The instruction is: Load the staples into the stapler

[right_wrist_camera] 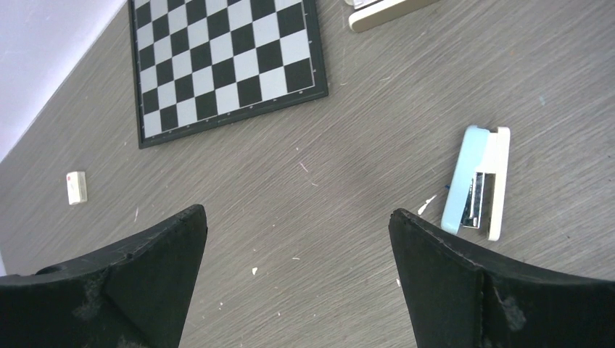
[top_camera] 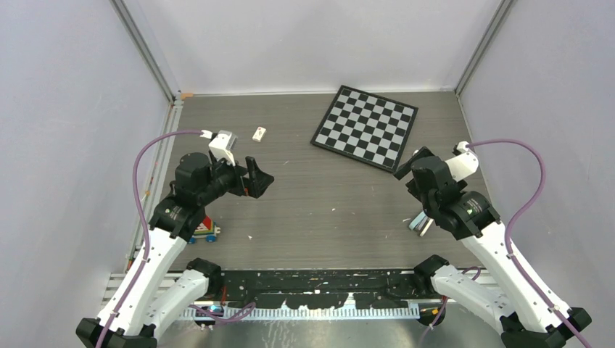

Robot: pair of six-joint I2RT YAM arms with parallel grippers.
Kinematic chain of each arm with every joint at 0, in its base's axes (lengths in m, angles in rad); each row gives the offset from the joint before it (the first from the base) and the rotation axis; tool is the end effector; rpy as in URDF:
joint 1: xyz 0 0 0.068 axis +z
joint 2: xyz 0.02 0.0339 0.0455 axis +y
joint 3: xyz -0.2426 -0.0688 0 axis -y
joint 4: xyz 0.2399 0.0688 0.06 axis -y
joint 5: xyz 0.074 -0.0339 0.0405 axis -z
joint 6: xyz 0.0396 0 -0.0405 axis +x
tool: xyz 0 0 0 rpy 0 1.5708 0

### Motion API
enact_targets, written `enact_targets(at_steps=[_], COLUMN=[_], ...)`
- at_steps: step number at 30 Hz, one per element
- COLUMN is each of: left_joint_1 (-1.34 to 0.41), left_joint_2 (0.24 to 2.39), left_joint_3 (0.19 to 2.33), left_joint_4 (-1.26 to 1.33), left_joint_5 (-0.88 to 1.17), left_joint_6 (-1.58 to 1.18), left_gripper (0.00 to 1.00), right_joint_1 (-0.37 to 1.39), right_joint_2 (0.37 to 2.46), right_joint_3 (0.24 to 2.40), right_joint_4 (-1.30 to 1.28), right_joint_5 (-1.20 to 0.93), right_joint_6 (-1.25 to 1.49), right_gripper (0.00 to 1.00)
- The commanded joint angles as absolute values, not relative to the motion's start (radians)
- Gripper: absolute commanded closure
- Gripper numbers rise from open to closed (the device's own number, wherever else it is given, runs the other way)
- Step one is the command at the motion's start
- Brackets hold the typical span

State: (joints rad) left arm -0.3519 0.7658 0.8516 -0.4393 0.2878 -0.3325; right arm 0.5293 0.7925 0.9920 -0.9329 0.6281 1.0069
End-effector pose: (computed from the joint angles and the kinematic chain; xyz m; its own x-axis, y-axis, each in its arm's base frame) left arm 0.1689 -0.0740 0.3232 -0.4966 -0.1511 -0.8547 0.4426 0.8030 -0.3991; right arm 0.1427 0.0565 0.3216 -0.3357 0.5959 -0.7295 0.4714 0.7768 0.4176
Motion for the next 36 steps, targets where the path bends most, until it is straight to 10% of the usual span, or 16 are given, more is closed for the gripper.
enact_targets(at_steps=[1, 12, 36], left_joint_1=[-0.348, -0.349, -0.405], left_joint_2=[0.746, 0.739, 0.736], left_joint_3=[0.851, 0.850, 0.862], left_joint_4=[-0.425, -0.447, -0.487], left_joint_5=[0.288, 0.234, 0.163], left_joint_6=[-0.318, -0.299, -0.262], left_gripper=[0.00, 0.00, 0.00], right_joint_1=[0.532, 0.499, 0.114], right_joint_2=[0.820, 0.953, 1.197], right_joint_3=[1.031, 1.047, 0.743], right_joint_4=[-0.981, -1.210, -0.885], right_joint_5=[0.744, 0.981, 0.579], right_joint_6=[1.142, 1.415, 1.232], right_gripper=[0.00, 0.05, 0.00])
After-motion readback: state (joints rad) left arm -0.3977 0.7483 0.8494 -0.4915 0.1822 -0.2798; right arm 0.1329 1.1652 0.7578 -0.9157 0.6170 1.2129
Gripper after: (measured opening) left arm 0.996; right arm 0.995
